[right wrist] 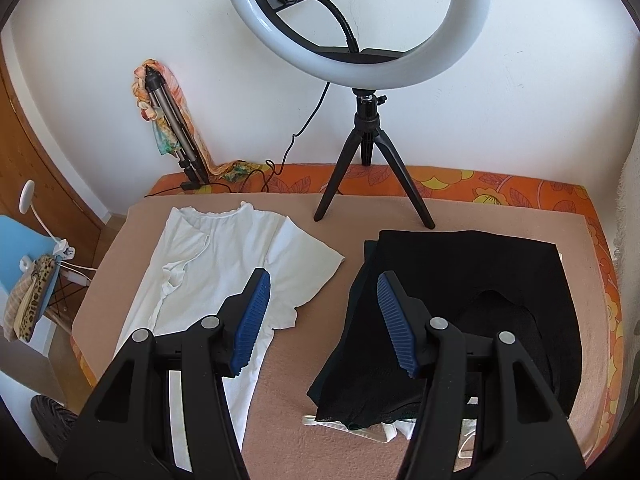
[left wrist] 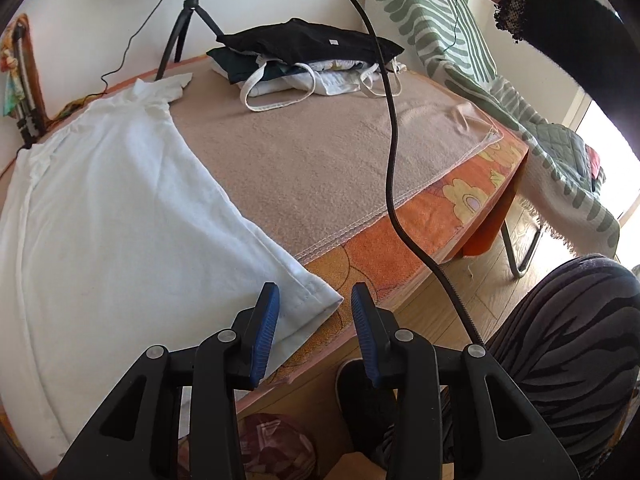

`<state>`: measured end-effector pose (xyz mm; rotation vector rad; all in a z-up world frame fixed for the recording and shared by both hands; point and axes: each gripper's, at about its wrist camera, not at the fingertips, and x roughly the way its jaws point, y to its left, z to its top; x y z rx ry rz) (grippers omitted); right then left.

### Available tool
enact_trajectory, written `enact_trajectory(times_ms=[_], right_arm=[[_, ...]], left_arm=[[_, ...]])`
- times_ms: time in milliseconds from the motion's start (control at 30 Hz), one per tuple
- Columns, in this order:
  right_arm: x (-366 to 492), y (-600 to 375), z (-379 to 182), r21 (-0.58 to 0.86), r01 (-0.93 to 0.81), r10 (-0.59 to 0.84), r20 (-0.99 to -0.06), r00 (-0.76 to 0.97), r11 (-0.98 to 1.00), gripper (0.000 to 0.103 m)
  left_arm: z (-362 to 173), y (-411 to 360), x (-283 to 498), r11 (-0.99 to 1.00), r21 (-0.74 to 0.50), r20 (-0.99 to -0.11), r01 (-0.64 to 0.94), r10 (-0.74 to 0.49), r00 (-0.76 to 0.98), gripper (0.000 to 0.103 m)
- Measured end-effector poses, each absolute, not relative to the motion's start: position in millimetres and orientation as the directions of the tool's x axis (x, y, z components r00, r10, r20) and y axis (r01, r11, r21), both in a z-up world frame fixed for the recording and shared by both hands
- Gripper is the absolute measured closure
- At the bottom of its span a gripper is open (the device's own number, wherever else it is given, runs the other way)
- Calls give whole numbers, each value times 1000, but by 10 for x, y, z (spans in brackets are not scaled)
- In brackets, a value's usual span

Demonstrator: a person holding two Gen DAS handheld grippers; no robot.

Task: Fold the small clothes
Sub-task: 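Grasp the other side edge near the sleeve with the right tool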

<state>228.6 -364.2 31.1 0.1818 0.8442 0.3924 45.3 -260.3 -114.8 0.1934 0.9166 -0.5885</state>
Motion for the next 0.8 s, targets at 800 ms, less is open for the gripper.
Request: enact_trajectory(times_ms=[800], right_arm=[[3373,-2693,-1070,433,-144,455,-812,366,890,44]], left_arm=[[-978,-2113,671,849,-352,-684,394,-521,511,99]])
